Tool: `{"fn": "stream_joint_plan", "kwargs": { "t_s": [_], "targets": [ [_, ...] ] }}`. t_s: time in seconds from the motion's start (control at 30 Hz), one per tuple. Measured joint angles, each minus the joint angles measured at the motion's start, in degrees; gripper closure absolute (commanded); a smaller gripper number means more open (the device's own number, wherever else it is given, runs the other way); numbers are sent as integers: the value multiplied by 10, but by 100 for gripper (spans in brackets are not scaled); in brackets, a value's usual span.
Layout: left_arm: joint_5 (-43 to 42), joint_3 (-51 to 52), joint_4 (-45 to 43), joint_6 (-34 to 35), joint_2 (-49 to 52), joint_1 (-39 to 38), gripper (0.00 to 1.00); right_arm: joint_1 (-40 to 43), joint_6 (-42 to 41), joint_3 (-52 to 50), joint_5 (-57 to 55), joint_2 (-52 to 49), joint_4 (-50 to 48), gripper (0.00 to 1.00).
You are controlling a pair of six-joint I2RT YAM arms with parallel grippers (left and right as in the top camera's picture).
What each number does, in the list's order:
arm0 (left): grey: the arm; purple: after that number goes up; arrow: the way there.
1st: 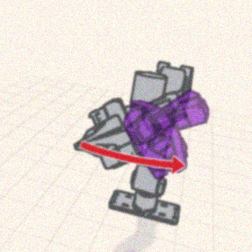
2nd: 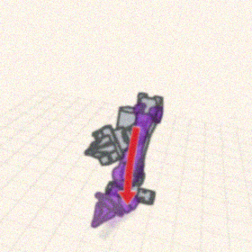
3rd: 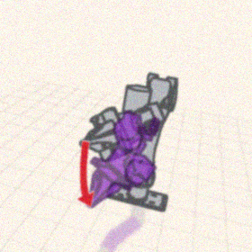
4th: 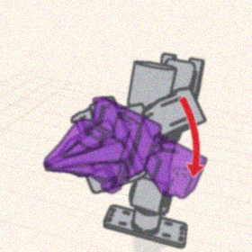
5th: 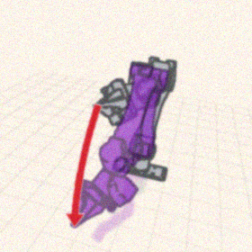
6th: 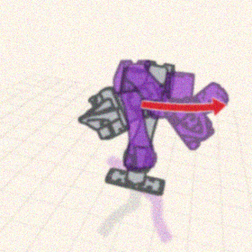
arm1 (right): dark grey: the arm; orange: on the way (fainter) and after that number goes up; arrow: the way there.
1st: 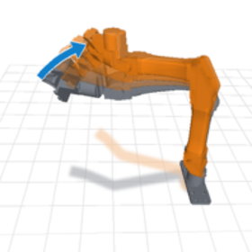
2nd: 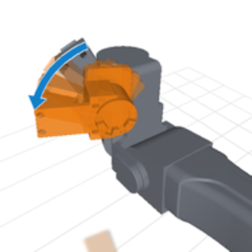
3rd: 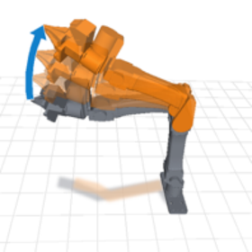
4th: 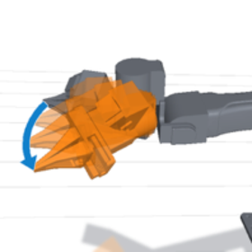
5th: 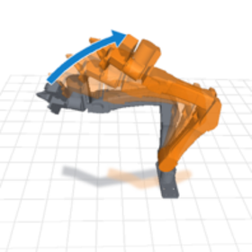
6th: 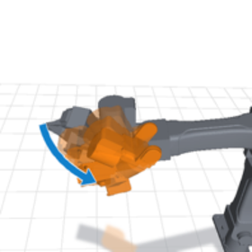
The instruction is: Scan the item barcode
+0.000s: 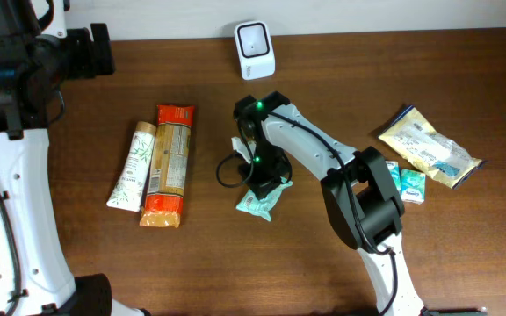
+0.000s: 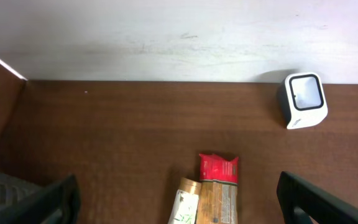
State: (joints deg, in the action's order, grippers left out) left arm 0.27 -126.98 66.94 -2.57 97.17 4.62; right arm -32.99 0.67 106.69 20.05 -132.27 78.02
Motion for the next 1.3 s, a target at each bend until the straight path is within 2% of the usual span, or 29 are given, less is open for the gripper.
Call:
{"fn": "stream_joint_plan", "kwargs": {
  "t_s": [0.1,0.17,0.2,0.23,0.27,0.3,0.47,0.67,0.77,0.93,1.13,1.27,1.3],
  "targets": [
    [0,0,0,0,0,0,1,0,-19,-38,2,11,-39,91],
    [0,0,0,0,0,0,1,0,-35,-67,5,26,-68,75],
    [0,0,0,0,0,0,1,1,-45,-78,10,34,-79,64],
    [0,0,0,0,0,0,1,0,-50,-83,17,38,-83,48],
    [0,0,0,0,0,0,1,-1,-56,-84,28,39,-86,41],
    [0,0,0,0,0,0,1,-1,-61,-84,39,41,-86,39],
    [0,0,0,0,0,0,1,-1,-65,-73,35,40,-70,42],
    [0,0,0,0,0,0,1,17,-50,84,-26,6,9,29],
    [0,0,0,0,0,0,1,69,-29,151,-38,7,16,27],
    [0,0,0,0,0,0,1,167,61,132,-7,-4,19,26],
    [0,0,0,0,0,0,1,161,144,65,61,-42,20,27],
    [0,0,0,0,0,0,1,156,161,13,89,-43,-5,38],
    [0,0,0,0,0,0,1,157,162,2,102,-42,-9,44]
  ]
}}
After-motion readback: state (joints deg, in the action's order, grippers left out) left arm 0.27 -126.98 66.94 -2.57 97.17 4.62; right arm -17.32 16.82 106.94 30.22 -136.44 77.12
